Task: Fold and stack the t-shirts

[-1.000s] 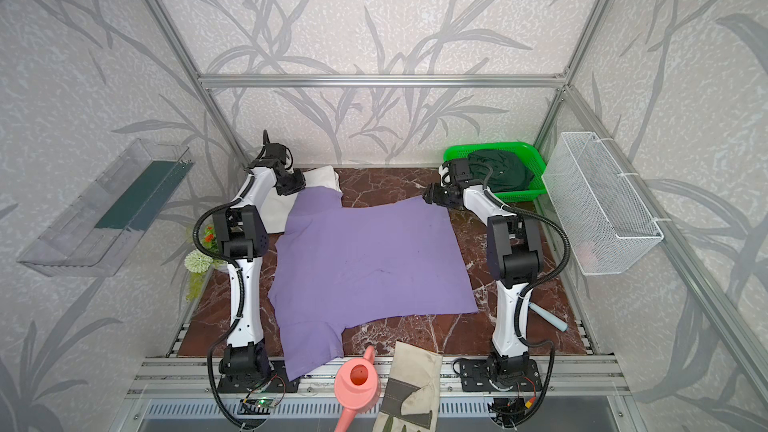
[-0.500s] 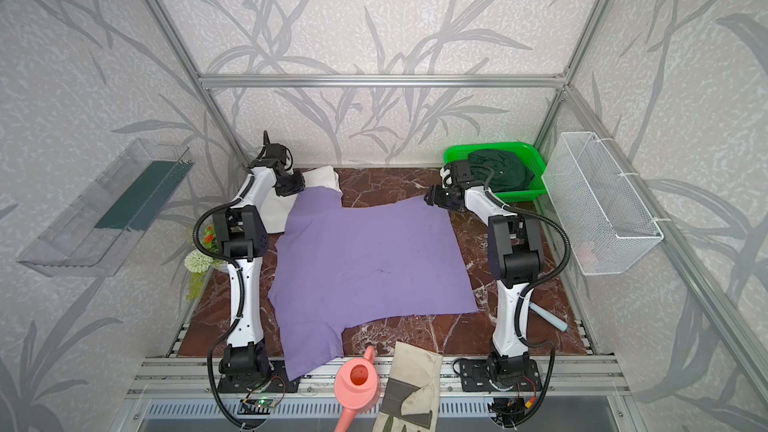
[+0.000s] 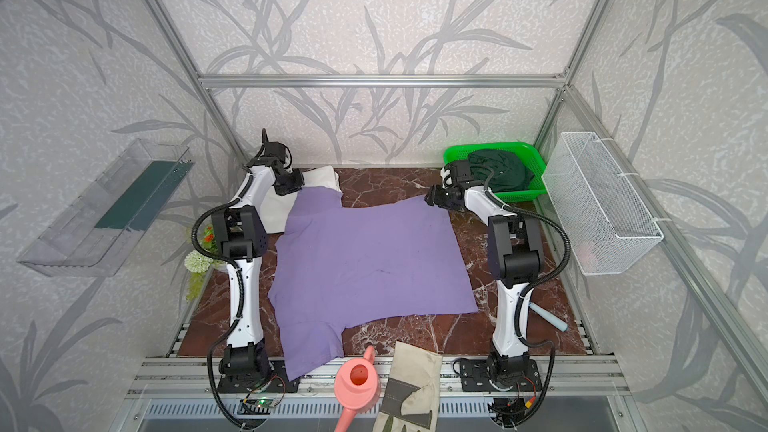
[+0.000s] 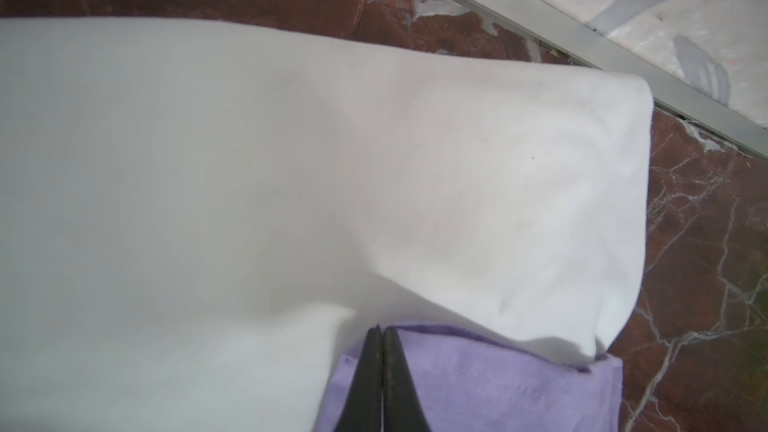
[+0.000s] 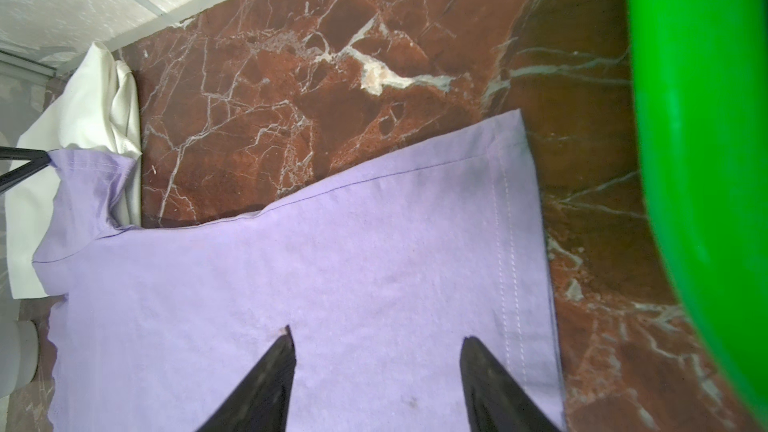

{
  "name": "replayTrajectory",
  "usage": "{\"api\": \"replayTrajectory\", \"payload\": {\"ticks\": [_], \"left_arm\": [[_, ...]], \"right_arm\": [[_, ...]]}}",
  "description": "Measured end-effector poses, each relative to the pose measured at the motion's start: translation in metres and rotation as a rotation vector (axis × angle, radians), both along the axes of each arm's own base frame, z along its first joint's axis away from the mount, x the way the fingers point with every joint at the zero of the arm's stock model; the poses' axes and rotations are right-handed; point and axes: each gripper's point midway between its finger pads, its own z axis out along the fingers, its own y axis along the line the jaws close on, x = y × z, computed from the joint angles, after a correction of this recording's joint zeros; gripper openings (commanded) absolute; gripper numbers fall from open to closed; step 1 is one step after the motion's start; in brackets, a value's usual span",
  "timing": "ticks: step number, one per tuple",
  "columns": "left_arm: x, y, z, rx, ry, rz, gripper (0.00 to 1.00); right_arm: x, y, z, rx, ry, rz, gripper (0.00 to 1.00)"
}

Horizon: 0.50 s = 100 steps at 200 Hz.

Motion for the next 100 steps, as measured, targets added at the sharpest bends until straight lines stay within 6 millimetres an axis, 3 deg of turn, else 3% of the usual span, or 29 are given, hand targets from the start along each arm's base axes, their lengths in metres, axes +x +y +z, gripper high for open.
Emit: {"api": "replayTrajectory", "payload": {"ticks": [26,67,82,100], "left_arm": [[-0.027,-0.003,0.027,-0.028,0.008,0.045,0.00],[-0.063,0.001,0.100,-0.020,-0.087,0.113,0.00],[-0.073,0.004,0.112,-0.003,-0.109,0.136,0.00],[-0.084,0.007,0.111,0.013,-0.099,0.155,0.00]], "right_arm": [[0.007,-0.006,0.009,-0.028,-0.019,-0.027,0.60],[0.027,-0.013,0.019,-0.068,-0.061,-0.077,0.55],[0.036,-0.013,0.016,-0.085,-0.064,-0.086,0.53],[0.047,-0.012,0.007,-0.106,-0.061,-0.097,0.50]]}}
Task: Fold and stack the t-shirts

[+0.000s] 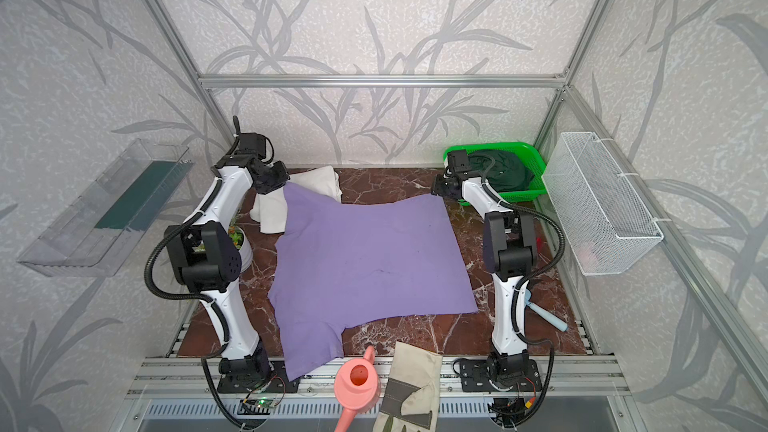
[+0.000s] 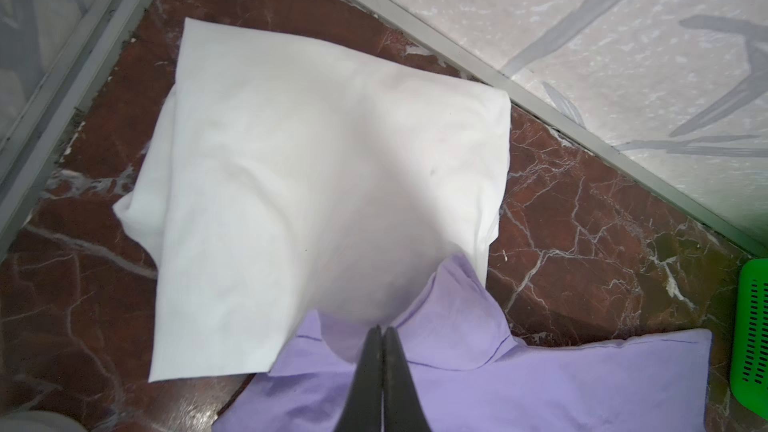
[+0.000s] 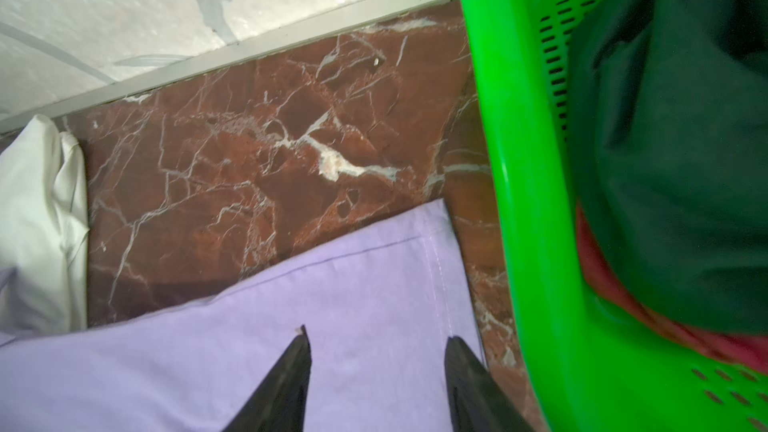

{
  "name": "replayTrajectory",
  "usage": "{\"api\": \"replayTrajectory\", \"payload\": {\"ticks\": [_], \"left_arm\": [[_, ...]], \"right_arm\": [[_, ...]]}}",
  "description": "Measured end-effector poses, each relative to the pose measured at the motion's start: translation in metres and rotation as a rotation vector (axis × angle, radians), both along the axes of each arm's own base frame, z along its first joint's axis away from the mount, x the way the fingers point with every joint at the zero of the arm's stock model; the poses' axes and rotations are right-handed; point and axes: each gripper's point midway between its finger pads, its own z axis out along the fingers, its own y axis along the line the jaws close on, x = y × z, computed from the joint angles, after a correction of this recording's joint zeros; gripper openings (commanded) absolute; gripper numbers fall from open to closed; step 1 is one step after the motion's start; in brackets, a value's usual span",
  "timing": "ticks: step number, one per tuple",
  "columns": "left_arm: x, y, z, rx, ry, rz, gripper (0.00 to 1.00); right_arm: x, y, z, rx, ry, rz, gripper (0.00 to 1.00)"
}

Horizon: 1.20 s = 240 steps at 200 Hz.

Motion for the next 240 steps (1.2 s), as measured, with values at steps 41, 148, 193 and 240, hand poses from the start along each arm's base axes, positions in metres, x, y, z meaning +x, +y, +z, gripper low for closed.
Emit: {"api": "replayTrajectory", "payload": {"ticks": [41,148,193,240], "left_arm": [[-0.021,0.005,-0.029,0.018,0.083,0.029,0.00],[-0.035,0.023,-0.032,0.061,0.103,0.082,0.00],[-0.037,0.027,-0.035,0.056,0.110,0.089,0.00],[-0.037,0.027,-0.038,0.041,0.108,0.086,0.00]], "right_arm": [[0.024,0.009,-0.024,-0.029,0.021,-0.003,0.46],[0.032,0.006,-0.059,-0.224,0.134,-0.055,0.41],[0.036,0.003,-0.069,-0.297,0.166,-0.073,0.41],[0.033,0.000,-0.074,-0.339,0.188,-0.077,0.42]]}}
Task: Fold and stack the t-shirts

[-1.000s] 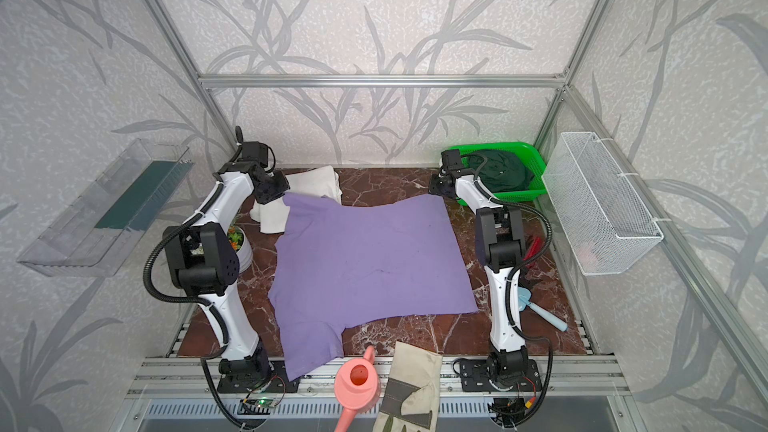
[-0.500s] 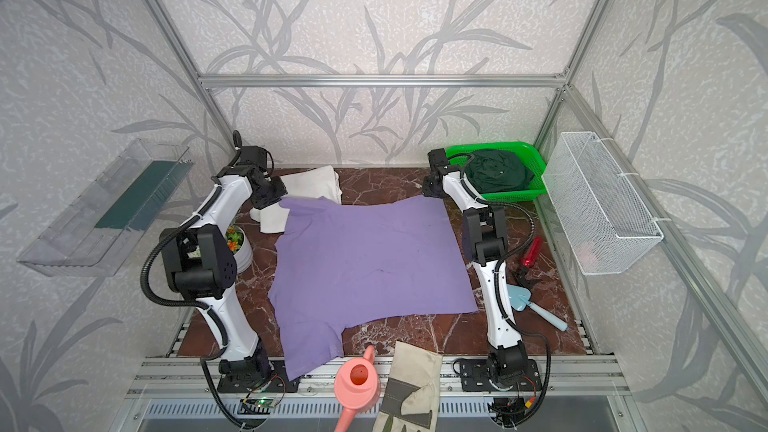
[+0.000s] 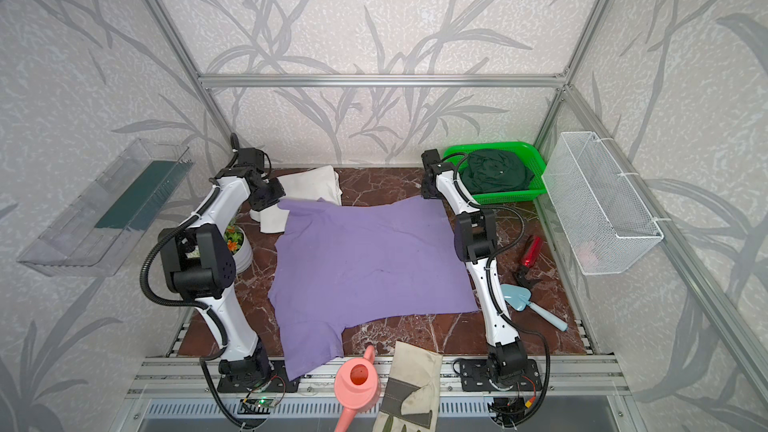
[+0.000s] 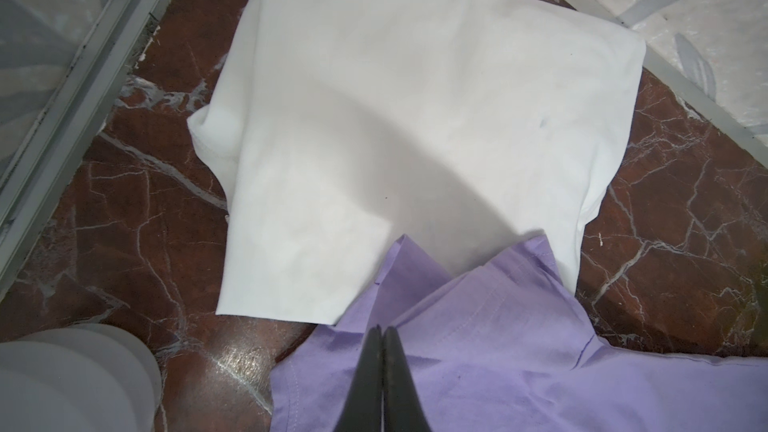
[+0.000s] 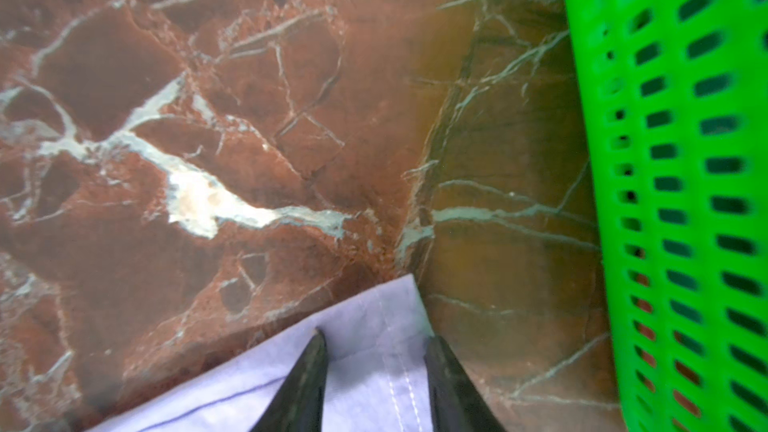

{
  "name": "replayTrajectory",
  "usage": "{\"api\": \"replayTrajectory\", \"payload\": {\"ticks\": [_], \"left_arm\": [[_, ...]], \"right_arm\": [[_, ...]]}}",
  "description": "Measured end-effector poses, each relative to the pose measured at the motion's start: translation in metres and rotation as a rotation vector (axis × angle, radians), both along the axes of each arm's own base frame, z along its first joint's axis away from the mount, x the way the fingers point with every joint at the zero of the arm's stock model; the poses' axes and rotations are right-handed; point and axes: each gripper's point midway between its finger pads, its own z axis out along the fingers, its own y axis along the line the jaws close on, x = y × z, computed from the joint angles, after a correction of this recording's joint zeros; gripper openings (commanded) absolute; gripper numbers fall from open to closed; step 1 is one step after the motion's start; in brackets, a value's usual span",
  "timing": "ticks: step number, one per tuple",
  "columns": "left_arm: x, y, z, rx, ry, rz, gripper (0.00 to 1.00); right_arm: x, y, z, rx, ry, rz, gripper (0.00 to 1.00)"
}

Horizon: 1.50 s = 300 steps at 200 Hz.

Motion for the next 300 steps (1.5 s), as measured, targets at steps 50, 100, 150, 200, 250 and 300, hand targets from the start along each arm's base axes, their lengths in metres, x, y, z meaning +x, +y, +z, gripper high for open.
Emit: {"api": "replayTrajectory", "payload": {"ticks": [50,100,150,200,250,300], "left_arm": [[0.002,-0.002,0.001,-0.019,-0.011,-0.007,0.00],[0.004,-0.008,0.002,-0.051,-0.022,-0.024,0.00],[0.005,-0.009,0.002,-0.058,-0.028,-0.024,0.00],[-0.006,-0.011,0.009,-0.061,-0.037,-0.024,0.00],[-0.024,-0.011,0.034,-0.051,-0.084,-0.023,0.00],[-0.057,-0.009,0.041,-0.028,-0.085,-0.006,0.00]], "right_arm": [[0.001,0.000,0.000,-0.008,0.002,0.011,0.23],[0.001,0.000,0.000,-0.018,0.003,0.031,0.00],[-0.002,-0.001,0.009,-0.025,0.002,0.049,0.00],[-0.019,-0.004,0.045,-0.012,-0.012,0.054,0.00],[-0.049,-0.009,0.072,0.008,-0.051,0.066,0.00],[-0.087,-0.019,0.070,0.016,-0.093,0.071,0.00]]}}
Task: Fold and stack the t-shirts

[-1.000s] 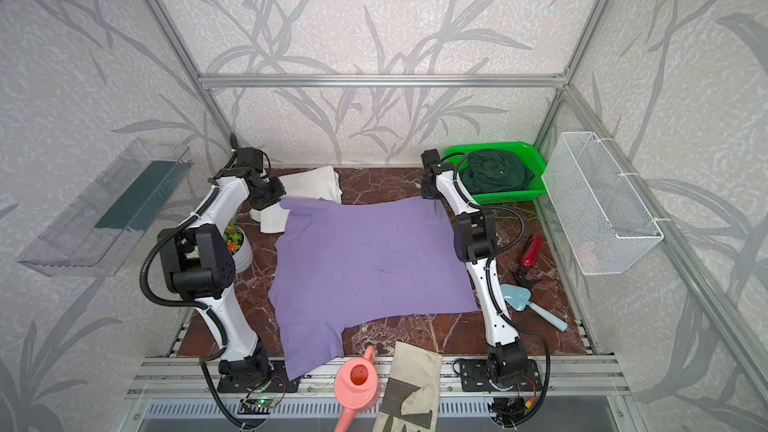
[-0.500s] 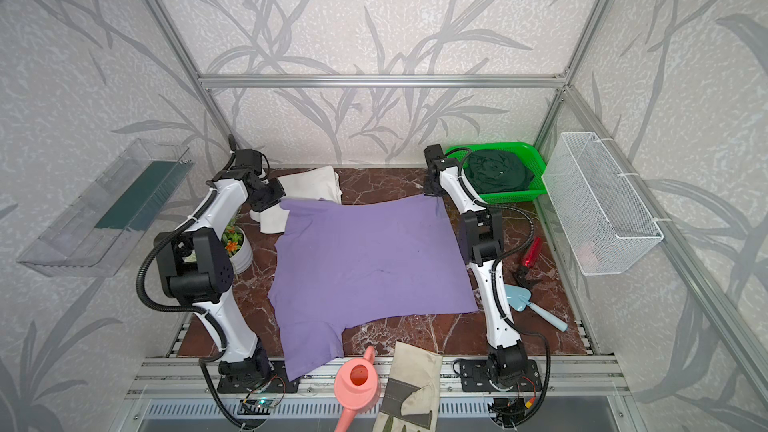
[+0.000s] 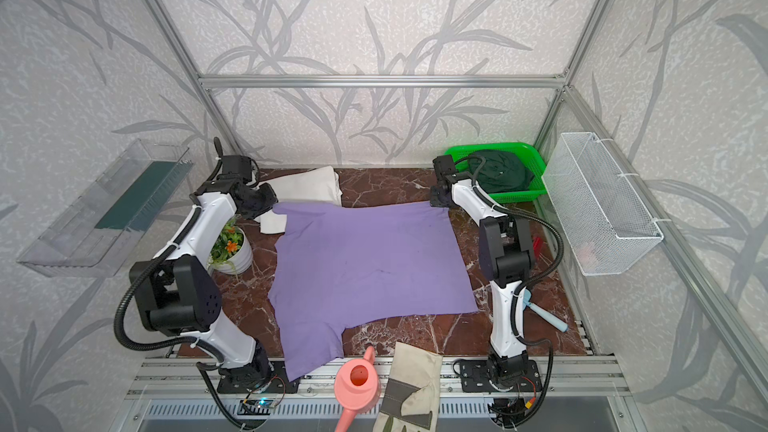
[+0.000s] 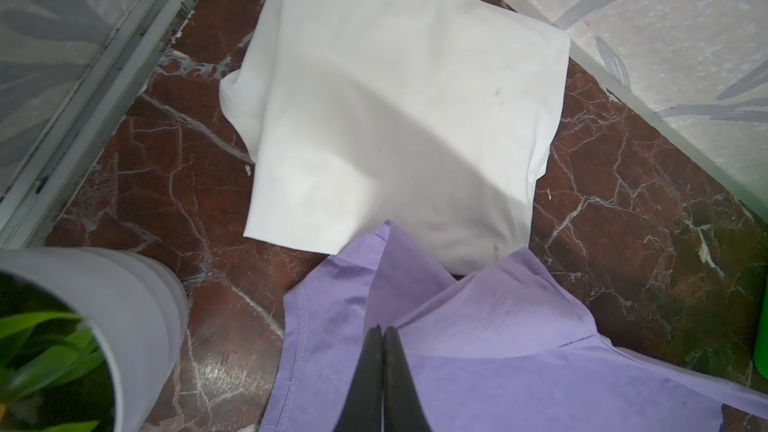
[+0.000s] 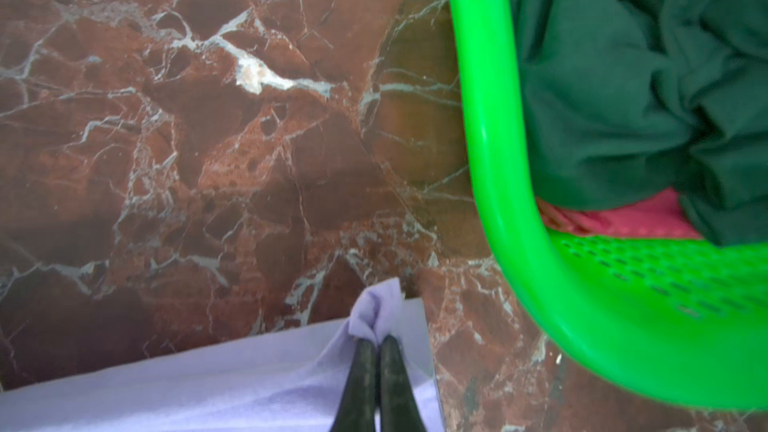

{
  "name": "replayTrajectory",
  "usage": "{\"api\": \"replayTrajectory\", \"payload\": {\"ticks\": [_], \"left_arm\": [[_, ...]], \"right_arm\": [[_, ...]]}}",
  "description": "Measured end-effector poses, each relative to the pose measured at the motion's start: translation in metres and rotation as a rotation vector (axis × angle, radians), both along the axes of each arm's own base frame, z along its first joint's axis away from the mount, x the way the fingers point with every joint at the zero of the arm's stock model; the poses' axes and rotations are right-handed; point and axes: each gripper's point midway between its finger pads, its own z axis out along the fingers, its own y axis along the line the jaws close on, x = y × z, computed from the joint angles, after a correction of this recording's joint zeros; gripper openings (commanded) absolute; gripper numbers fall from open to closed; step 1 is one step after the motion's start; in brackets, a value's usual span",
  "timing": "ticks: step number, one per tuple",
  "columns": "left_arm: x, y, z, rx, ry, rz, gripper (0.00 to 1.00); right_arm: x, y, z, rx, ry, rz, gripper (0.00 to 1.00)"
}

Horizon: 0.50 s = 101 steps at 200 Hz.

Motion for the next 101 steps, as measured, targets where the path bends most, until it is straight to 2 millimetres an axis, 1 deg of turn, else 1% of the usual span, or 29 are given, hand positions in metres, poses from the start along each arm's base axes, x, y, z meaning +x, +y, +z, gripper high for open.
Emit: {"api": "replayTrajectory", "payload": {"ticks": [24,55,77,101], "left_arm": [[-0.018,0.000,-0.002,0.003,0.009,0.008,0.00],[-0.043,-0.002,-0.013,-0.004,0.034,0.028,0.00],[-0.059,-0.004,-0.018,-0.014,0.041,0.046,0.00],[-0.074,-0.006,-0.022,-0.025,0.045,0.065,0.00]], "right_arm": [[-0.009,-0.002,0.002,0.006,-0.024,0.000,0.00],[-0.020,-0.005,0.003,0.012,-0.048,-0.001,0.00],[-0.031,-0.008,-0.002,0.015,-0.042,-0.007,0.00],[-0.042,-0.009,-0.012,0.023,-0.021,-0.013,0.00]]}}
